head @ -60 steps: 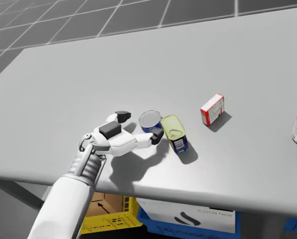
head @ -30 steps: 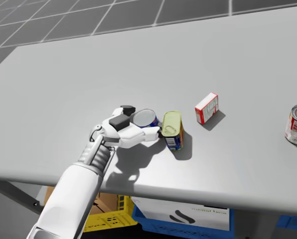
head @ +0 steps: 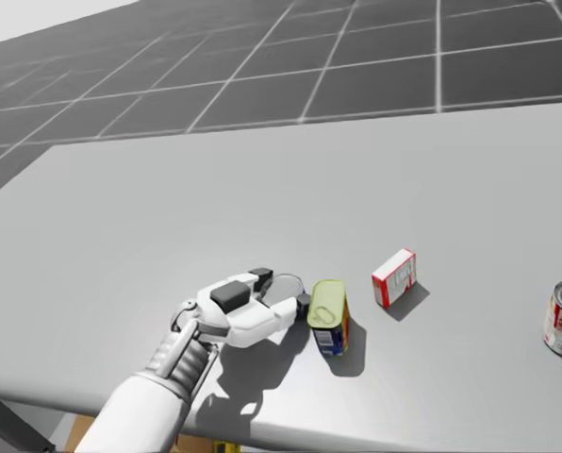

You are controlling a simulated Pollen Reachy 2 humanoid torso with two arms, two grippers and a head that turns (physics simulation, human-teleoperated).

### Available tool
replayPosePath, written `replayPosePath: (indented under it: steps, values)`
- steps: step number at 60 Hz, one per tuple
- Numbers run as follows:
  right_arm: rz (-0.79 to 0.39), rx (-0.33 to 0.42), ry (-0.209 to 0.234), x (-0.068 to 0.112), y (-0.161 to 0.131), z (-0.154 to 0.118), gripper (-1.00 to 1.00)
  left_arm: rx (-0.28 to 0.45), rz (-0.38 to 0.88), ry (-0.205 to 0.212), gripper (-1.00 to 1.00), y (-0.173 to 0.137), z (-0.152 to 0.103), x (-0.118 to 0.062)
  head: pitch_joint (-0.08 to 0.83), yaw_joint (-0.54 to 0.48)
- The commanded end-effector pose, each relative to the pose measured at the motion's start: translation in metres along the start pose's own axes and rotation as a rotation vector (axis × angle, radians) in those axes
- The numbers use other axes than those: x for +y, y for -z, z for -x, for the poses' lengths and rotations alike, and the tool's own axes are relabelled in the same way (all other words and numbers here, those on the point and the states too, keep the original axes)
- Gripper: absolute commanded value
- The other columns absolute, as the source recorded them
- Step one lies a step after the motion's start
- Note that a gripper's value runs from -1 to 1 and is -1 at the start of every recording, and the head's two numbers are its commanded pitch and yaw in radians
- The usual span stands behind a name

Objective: Pick up the tuna fish can and lift it.

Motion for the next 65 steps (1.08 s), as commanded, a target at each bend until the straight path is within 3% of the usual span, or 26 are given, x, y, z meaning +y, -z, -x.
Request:
replayPosePath:
  steps: [1, 8, 20, 28, 40, 54, 65]
  values:
    - [0.002, 0.001, 0.008, 0.000, 0.001, 0.001, -1.00, 0.044, 0.022, -0.005, 0.99, 0.000, 0.015, -0.007, 0.443, 0.36]
    - [0.002, -0.004, -0.003, 0.001, 0.001, 0.001, -1.00, 0.047, 0.018, -0.001, 0.98, -0.002, 0.017, -0.008, 0.361, 0.38]
    - [0.006, -0.007, -0.005, 0.000, 0.001, 0.001, -1.00, 0.048, 0.011, -0.001, 0.99, -0.004, 0.016, -0.009, 0.306, 0.39]
    - [0.008, -0.010, -0.019, 0.000, 0.001, 0.002, -1.00, 0.014, -0.017, 0.038, 0.99, -0.016, -0.002, -0.010, 0.302, 0.39]
    - [0.019, -0.022, -0.032, 0.000, 0.002, 0.003, -1.00, -0.089, -0.053, 0.090, 1.00, -0.047, -0.048, -0.006, 0.298, 0.40]
    - [0.019, -0.034, -0.033, 0.000, 0.002, 0.004, -1.00, -0.253, -0.145, 0.205, 0.99, -0.098, -0.118, -0.005, 0.288, 0.40]
    - [0.011, -0.032, -0.022, 0.000, 0.003, 0.006, -1.00, -0.441, -0.243, 0.314, 1.00, -0.145, -0.181, -0.013, 0.280, 0.39]
